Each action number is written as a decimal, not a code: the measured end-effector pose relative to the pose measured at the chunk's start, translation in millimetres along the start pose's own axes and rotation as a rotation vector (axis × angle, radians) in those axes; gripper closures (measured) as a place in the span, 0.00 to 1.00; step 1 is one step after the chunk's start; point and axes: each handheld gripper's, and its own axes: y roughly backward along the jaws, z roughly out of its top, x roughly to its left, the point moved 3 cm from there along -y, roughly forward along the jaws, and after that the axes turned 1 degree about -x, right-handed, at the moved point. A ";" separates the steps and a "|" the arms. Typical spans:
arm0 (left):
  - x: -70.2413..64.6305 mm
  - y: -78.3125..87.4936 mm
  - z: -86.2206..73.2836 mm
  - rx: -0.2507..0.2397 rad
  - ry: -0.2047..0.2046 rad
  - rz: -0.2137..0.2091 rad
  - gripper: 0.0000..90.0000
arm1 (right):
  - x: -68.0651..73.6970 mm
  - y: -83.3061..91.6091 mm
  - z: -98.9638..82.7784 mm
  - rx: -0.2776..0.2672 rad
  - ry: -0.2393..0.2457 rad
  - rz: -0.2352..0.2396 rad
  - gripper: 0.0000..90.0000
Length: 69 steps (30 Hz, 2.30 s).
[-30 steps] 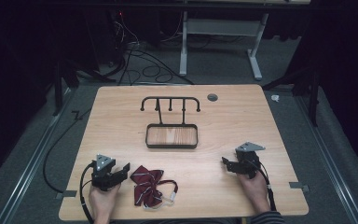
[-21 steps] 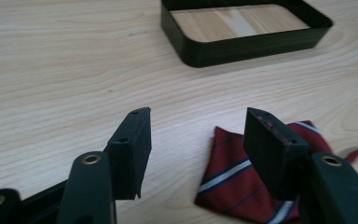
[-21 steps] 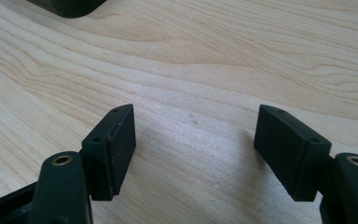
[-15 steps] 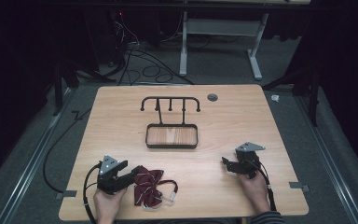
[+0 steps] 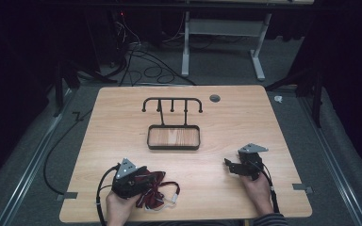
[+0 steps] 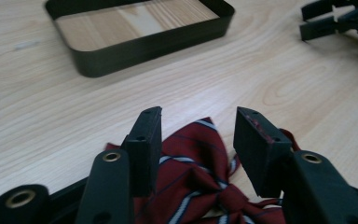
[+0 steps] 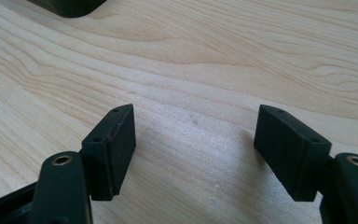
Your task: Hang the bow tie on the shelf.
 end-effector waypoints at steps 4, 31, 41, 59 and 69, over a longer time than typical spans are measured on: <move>-9.5 -8.1 0.9 0.023 -0.029 -0.039 0.61 | 0.1 0.0 0.0 0.000 0.000 0.000 0.34; -30.3 -44.2 -4.2 0.180 -0.115 -0.125 0.81 | 0.1 0.0 0.0 0.000 0.000 0.001 0.34; -29.6 -50.6 -8.8 0.221 -0.131 -0.113 0.90 | 0.2 0.1 0.0 0.000 -0.002 0.000 0.34; -28.3 -42.4 -4.7 0.186 -0.123 -0.110 0.99 | 0.0 0.0 0.0 0.000 0.000 0.000 0.34; -24.1 -31.8 5.2 0.137 -0.114 -0.099 0.99 | 0.2 0.1 0.0 0.000 -0.001 0.001 0.34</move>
